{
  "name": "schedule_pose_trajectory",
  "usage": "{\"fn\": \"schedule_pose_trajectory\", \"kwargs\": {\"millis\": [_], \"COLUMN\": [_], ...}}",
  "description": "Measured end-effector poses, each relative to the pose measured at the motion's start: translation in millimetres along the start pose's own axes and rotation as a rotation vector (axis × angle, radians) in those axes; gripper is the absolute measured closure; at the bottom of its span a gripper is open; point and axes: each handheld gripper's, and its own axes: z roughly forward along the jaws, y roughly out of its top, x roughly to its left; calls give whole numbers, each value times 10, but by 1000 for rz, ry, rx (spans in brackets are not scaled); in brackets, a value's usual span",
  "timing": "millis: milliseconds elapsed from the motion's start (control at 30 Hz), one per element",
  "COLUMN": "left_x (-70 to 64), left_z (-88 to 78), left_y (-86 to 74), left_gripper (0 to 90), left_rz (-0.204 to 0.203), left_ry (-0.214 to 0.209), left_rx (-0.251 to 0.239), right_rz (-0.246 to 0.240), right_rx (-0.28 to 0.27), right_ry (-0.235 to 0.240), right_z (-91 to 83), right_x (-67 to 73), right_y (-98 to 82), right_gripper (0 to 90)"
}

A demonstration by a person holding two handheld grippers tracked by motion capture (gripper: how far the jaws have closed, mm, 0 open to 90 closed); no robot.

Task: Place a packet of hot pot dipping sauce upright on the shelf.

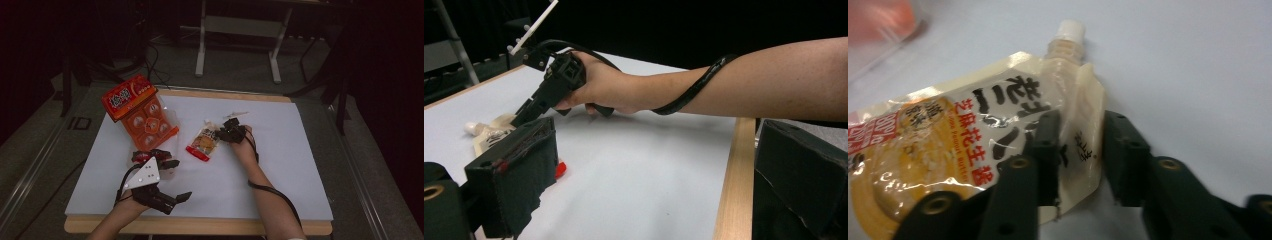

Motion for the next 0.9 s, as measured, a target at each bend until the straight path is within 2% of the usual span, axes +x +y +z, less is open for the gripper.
{"fn": "schedule_pose_trajectory", "kwargs": {"millis": [67,167,267,567,733,900], "left_x": [-5,-13,-15,-24,-19,-13], "left_z": [4,14,25,56,57,61], "left_y": [3,7,1,-11,-14,-12], "left_gripper": [42,43,43,43,43,43], "left_rz": [0,5,3,2,-1,-4], "left_ry": [0,-1,-4,-4,-5,-7], "left_rx": [1,3,6,13,14,12], "right_rz": [9,-6,12,18,6,4], "right_rx": [15,26,23,-6,-46,-99], "right_ry": [12,0,9,34,45,81], "right_z": [1,-7,-45,-210,-358,-548], "right_x": [17,59,58,117,190,266], "right_y": [12,29,43,102,141,177], "right_gripper": [853,886,893,897,898,898]}}
